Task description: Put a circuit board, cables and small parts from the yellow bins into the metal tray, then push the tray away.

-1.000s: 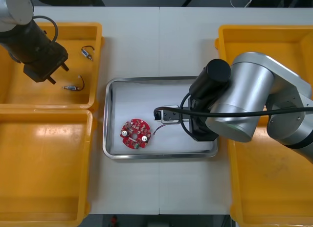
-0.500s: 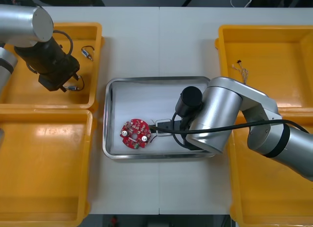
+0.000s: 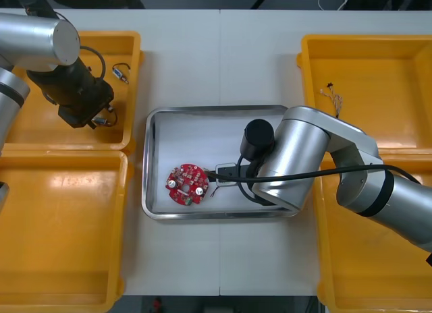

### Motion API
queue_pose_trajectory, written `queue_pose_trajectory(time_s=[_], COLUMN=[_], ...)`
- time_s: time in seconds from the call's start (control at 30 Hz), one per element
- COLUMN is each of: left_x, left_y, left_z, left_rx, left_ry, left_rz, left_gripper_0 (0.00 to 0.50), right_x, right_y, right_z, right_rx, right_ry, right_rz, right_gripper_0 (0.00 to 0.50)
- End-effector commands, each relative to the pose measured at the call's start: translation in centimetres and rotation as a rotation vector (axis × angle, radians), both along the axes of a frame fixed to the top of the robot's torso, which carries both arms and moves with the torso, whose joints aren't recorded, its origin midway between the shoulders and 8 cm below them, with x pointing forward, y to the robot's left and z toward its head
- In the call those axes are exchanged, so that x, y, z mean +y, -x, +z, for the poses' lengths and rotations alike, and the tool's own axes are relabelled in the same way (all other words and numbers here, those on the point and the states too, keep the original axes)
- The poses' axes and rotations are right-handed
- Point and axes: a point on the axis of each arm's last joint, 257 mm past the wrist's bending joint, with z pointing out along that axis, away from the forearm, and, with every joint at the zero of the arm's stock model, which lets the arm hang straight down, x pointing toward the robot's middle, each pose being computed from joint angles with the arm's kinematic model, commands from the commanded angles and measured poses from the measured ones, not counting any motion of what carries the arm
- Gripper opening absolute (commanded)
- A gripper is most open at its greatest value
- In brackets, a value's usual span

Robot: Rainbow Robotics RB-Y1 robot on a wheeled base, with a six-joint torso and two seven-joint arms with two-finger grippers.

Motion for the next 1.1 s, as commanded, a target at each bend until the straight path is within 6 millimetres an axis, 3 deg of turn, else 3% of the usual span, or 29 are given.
queue_pose_trajectory(time_s=[0.03, 0.27, 0.3, 0.37, 0.4, 0.6, 0.73, 0.93, 1.1], left_x=[-0.6, -0.5, -0.5, -0.5, -0.5, -0.7, -0.4, 0.7, 1.1], left_y=[0.3, 0.6, 0.6, 0.6, 0.6, 0.2, 0.0, 0.4, 1.3], left_z=[-1.7, -2.6, -2.6, -2.6, -2.5, -1.7, -0.6, 2.5, 6.1], left_rx=[-0.001, 0.006, 0.007, 0.005, 0.004, -0.017, -0.033, -0.049, -0.068], left_ry=[-0.013, -0.012, -0.014, -0.014, -0.017, -0.016, -0.007, 0.006, -0.03], left_rz=[-0.034, -0.04, -0.043, -0.048, -0.053, -0.064, -0.06, -0.054, -0.09], left_gripper_0=[0.5, 0.5, 0.407, 0.072, 0.002, 0.0, 0.0, 0.0, 0.0], right_x=[1.2, 0.9, 0.8, 0.8, 0.6, -1.4, -1.6, -2.2, -4.2], right_y=[-0.9, -0.9, -1.0, -1.1, -1.0, -0.4, -0.7, -1.2, -1.6], right_z=[4.1, 5.6, 5.8, 6.3, 6.6, 9.1, 10.7, 13.5, 16.2], right_rx=[-0.064, -0.062, -0.065, -0.069, -0.068, -0.069, -0.085, -0.089, -0.113], right_ry=[-0.025, -0.048, -0.05, -0.056, -0.059, -0.048, -0.088, -0.187, -0.248], right_rz=[0.014, -0.012, -0.016, -0.021, -0.034, -0.099, -0.116, -0.141, -0.176], right_gripper_0=[0.5, 0.5, 0.5, 0.5, 0.5, 0.5, 0.5, 0.5, 0.5])
